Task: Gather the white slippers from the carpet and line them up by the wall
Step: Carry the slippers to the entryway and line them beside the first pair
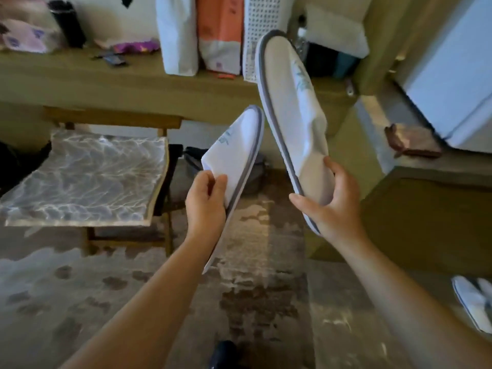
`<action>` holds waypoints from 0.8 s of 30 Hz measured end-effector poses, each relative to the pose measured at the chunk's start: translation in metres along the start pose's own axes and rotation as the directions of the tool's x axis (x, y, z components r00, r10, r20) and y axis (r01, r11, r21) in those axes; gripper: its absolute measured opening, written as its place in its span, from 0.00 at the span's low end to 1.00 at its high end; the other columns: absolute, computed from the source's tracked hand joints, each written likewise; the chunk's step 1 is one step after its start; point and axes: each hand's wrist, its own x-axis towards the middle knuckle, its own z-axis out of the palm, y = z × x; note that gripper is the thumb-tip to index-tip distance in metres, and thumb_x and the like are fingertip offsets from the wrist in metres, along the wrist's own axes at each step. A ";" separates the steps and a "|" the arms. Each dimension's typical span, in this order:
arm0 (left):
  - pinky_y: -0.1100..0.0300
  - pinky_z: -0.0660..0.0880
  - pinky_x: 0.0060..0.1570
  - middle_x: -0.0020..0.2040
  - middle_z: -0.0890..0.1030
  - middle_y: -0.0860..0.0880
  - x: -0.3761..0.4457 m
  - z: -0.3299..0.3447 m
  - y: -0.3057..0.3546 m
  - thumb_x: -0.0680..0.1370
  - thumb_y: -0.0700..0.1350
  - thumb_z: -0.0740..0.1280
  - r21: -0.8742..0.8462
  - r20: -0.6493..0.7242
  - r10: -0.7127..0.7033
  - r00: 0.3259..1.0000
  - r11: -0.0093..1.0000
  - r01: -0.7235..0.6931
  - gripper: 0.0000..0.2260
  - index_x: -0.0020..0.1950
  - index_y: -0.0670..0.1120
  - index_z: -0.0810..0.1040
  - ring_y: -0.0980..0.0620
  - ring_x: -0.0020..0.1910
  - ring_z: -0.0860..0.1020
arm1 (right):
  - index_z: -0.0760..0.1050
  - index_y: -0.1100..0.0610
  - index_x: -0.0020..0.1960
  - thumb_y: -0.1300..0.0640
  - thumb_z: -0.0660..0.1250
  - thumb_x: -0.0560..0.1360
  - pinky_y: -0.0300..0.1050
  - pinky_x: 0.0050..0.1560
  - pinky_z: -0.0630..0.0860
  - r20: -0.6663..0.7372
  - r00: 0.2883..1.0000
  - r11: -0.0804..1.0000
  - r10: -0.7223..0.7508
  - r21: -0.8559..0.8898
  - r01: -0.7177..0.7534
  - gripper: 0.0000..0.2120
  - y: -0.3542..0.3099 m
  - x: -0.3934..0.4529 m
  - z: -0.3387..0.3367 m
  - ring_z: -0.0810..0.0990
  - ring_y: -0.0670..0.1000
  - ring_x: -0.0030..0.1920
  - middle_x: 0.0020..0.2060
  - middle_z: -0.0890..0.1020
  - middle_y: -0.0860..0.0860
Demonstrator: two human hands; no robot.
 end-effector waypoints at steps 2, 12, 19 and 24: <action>0.72 0.64 0.25 0.27 0.66 0.51 0.008 0.038 0.020 0.76 0.45 0.60 -0.031 0.094 0.048 0.994 0.999 -0.045 0.16 0.29 0.51 0.62 0.54 0.27 0.65 | 0.64 0.52 0.66 0.42 0.69 0.56 0.44 0.55 0.65 -0.098 0.993 0.998 0.062 -0.010 -0.063 0.40 0.012 0.009 -0.029 0.66 0.47 0.58 0.55 0.65 0.45; 0.71 0.66 0.27 0.27 0.68 0.52 -0.036 0.246 0.105 0.75 0.42 0.62 -0.242 0.555 0.290 0.779 0.953 -0.182 0.15 0.29 0.52 0.65 0.62 0.25 0.69 | 0.63 0.49 0.65 0.51 0.76 0.59 0.56 0.60 0.73 -0.565 0.762 0.937 0.318 0.066 -0.342 0.37 0.102 -0.009 -0.193 0.68 0.51 0.61 0.61 0.68 0.48; 0.66 0.64 0.30 0.29 0.68 0.51 -0.142 0.425 0.171 0.76 0.43 0.61 -0.368 0.769 0.400 0.498 0.915 -0.166 0.13 0.31 0.49 0.65 0.55 0.30 0.66 | 0.61 0.50 0.67 0.51 0.75 0.61 0.59 0.63 0.71 -0.749 0.531 0.865 0.396 0.110 -0.489 0.38 0.192 -0.034 -0.336 0.67 0.53 0.63 0.65 0.66 0.53; 0.70 0.67 0.30 0.32 0.71 0.52 -0.220 0.531 0.220 0.76 0.45 0.60 -0.422 0.834 0.440 0.333 0.897 -0.130 0.10 0.34 0.47 0.69 0.59 0.30 0.69 | 0.61 0.49 0.67 0.50 0.75 0.61 0.59 0.64 0.71 -0.820 0.369 0.815 0.438 0.189 -0.548 0.38 0.243 -0.052 -0.437 0.67 0.53 0.64 0.66 0.66 0.52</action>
